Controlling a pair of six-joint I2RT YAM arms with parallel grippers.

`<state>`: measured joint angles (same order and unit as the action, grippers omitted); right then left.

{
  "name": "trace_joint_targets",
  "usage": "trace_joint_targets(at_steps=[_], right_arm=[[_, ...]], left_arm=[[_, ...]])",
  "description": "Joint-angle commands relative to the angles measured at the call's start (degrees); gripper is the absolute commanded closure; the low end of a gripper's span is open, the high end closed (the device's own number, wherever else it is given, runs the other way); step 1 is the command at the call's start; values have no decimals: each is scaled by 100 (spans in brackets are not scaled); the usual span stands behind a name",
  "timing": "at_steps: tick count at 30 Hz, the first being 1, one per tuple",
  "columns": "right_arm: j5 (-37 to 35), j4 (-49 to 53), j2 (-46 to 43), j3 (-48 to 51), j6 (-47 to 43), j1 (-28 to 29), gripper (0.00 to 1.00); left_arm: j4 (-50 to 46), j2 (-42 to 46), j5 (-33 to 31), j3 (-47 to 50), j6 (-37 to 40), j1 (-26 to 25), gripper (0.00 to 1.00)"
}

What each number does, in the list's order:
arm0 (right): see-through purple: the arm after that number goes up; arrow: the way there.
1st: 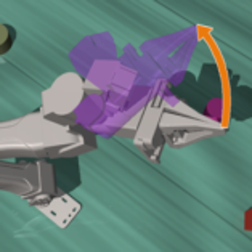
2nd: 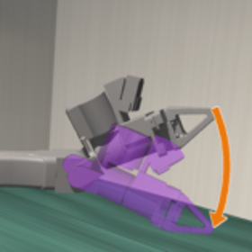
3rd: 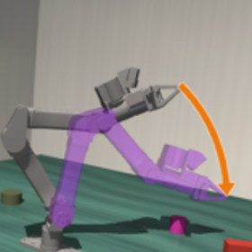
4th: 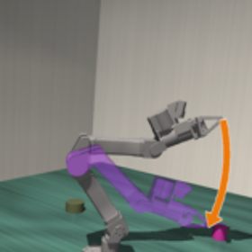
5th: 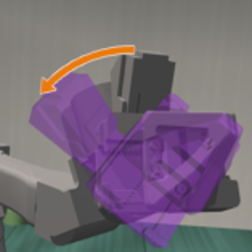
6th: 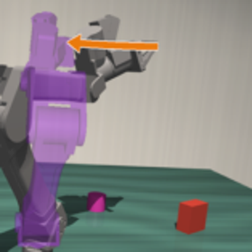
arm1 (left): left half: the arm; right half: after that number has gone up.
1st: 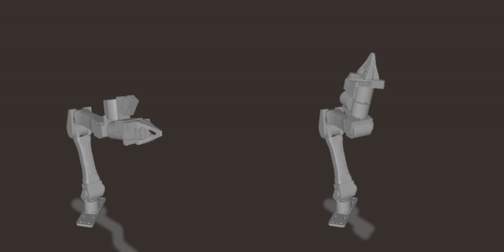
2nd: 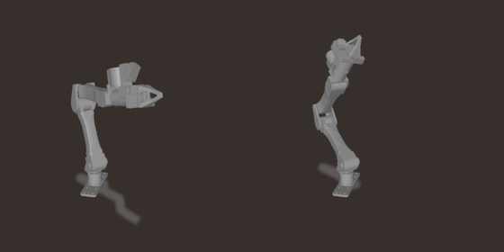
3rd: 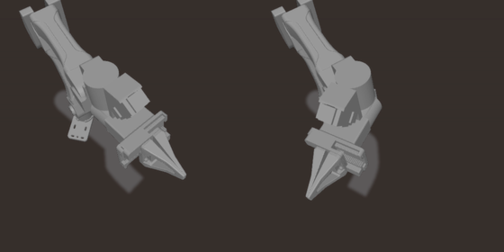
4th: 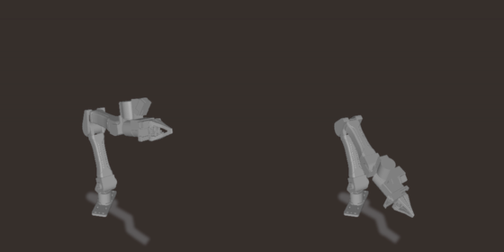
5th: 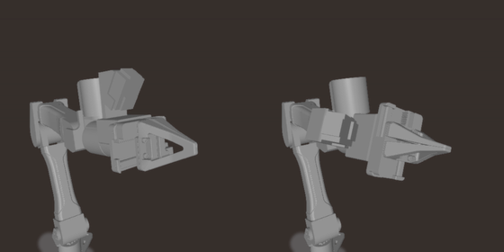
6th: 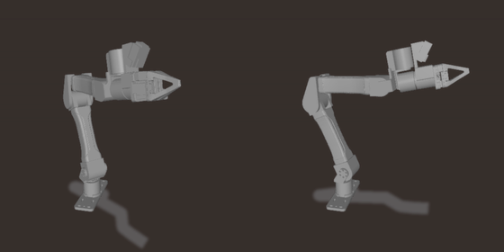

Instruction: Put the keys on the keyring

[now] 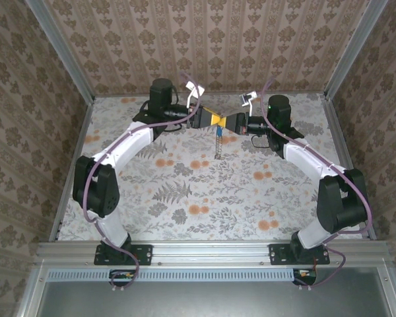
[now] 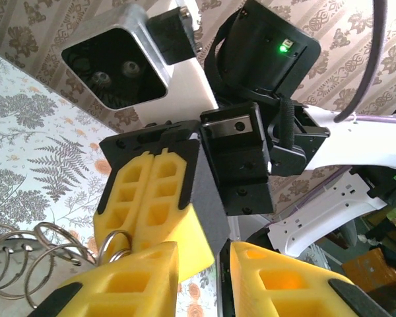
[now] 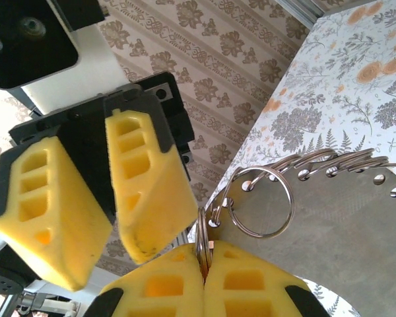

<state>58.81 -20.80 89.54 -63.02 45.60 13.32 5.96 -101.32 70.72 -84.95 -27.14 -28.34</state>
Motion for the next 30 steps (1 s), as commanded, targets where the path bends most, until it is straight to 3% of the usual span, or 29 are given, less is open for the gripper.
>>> trace_joint_targets(at_steps=[1, 30], right_arm=[[182, -307, -19, -44, 89, -30, 100], [141, -319, -57, 26, 67, -32, 100]], left_arm=[[94, -46, 48, -71, 102, 80, 74], [906, -126, -113, 425, -459, 129, 71]])
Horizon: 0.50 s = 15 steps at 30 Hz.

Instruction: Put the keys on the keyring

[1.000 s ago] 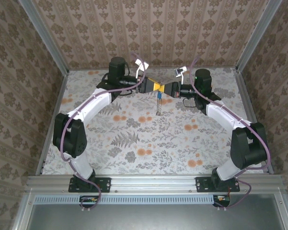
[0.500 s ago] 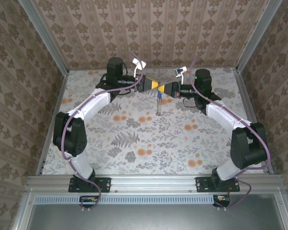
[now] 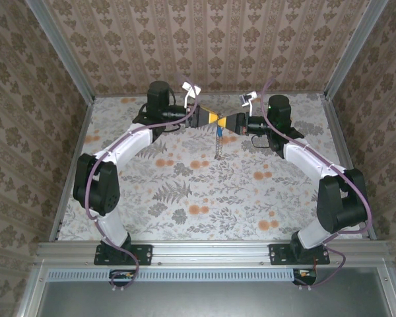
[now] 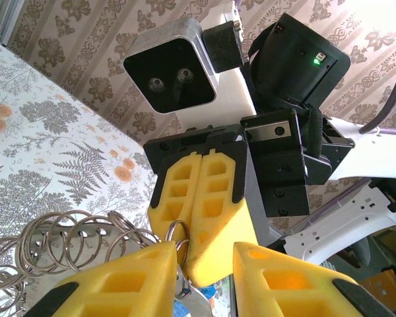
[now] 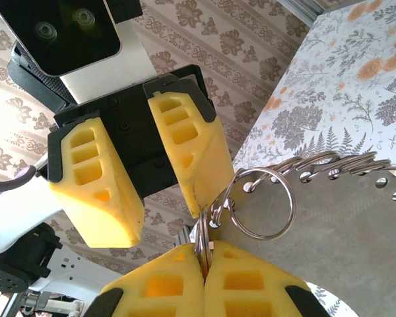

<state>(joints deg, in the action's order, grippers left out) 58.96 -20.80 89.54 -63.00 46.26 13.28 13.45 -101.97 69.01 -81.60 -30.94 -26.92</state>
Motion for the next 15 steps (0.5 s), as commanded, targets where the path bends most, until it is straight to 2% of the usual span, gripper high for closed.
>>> trace_joint_targets(at_steps=[1, 15], right_arm=[[124, -313, -55, 25, 3, -30, 100], [28, -361, -15, 57, 36, -62, 100]], left_arm=[[179, -55, 62, 108, -88, -13, 71], [205, 27, 236, 265, -45, -165, 78]])
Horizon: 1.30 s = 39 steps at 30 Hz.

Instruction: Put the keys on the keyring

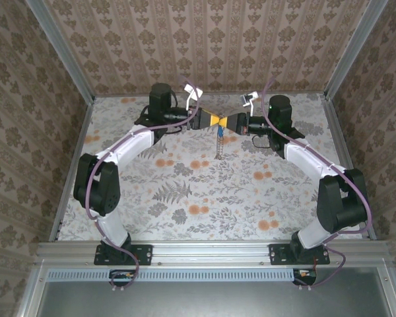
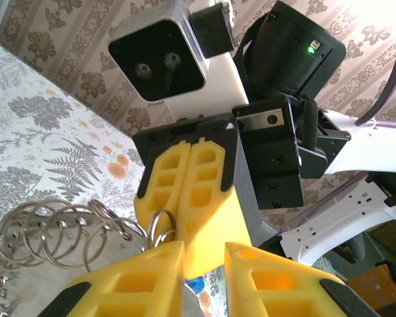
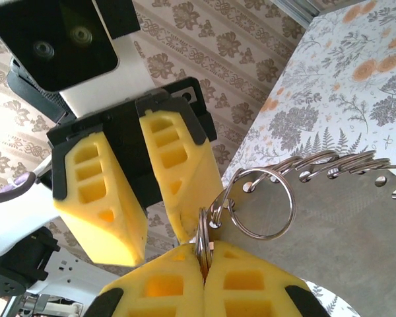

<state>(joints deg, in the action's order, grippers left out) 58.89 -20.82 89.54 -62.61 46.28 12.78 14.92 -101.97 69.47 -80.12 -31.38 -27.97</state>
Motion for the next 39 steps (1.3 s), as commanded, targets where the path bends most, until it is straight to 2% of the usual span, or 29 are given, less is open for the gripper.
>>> trace_joint_targets(at_steps=[1, 9, 14, 17, 26, 28, 32, 39], right_arm=[[34, -369, -15, 27, 46, -21, 100], [65, -405, -45, 94, 59, -41, 100], [61, -423, -165, 208, 74, -81, 100], [70, -415, -245, 247, 69, -84, 100], [119, -967, -303, 283, 838, -87, 100], [107, -1023, -305, 275, 962, -87, 100], [52, -1068, -346, 276, 1031, -87, 100], [17, -1152, -366, 289, 1110, -82, 100]], left_arm=[[41, 28, 181, 135, 18, -67, 77], [217, 122, -48, 331, -56, -39, 77], [1114, 423, -649, 784, -752, 270, 69], [1516, 532, -748, 935, -1055, 377, 66], [1775, 627, -845, 1041, -1332, 221, 65], [2079, 615, -873, 1080, -1560, 226, 64], [2492, 556, -905, 1112, -1952, 28, 64], [2603, 418, -929, 1130, -2063, -90, 64]])
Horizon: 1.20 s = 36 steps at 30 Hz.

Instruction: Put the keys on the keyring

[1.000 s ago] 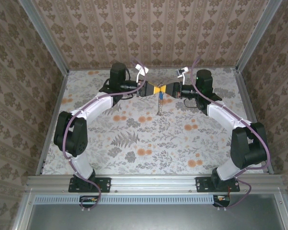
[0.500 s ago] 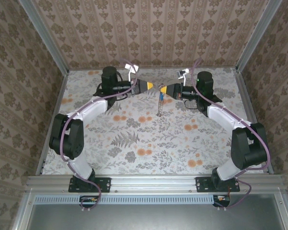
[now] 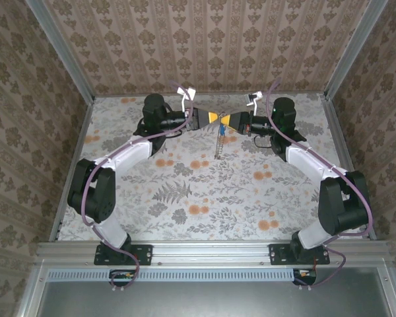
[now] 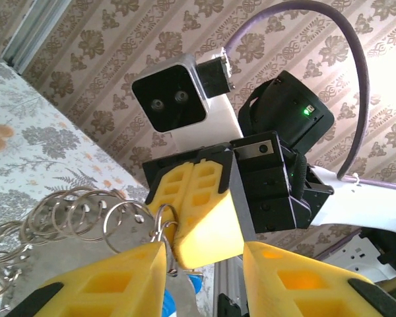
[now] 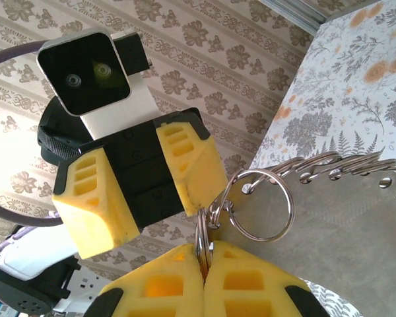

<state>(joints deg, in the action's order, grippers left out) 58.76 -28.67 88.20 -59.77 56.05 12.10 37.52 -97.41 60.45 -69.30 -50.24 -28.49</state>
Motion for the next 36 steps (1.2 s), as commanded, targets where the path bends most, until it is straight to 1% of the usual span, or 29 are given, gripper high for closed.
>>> trace_joint_targets(at_steps=[1, 20, 25, 27, 31, 36], right_arm=[[30, -368, -233, 7, 134, -15, 100], [11, -359, -253, 15, 84, -16, 100], [4, -385, -242, 39, 84, -15, 100], [4, -385, -233, 44, 86, -17, 100], [-6, -360, -201, 52, 57, -15, 100], [-48, -240, -189, 71, -58, -23, 100]], left_arm=[[361, -71, -33, 48, -194, -58, 64], [396, -314, -125, 4, -179, -93, 64], [439, -369, -66, -74, -230, -130, 64], [466, -375, -50, -101, -247, -156, 66], [590, -387, -25, -141, -324, -192, 74], [696, -320, -33, -111, -390, -201, 75]])
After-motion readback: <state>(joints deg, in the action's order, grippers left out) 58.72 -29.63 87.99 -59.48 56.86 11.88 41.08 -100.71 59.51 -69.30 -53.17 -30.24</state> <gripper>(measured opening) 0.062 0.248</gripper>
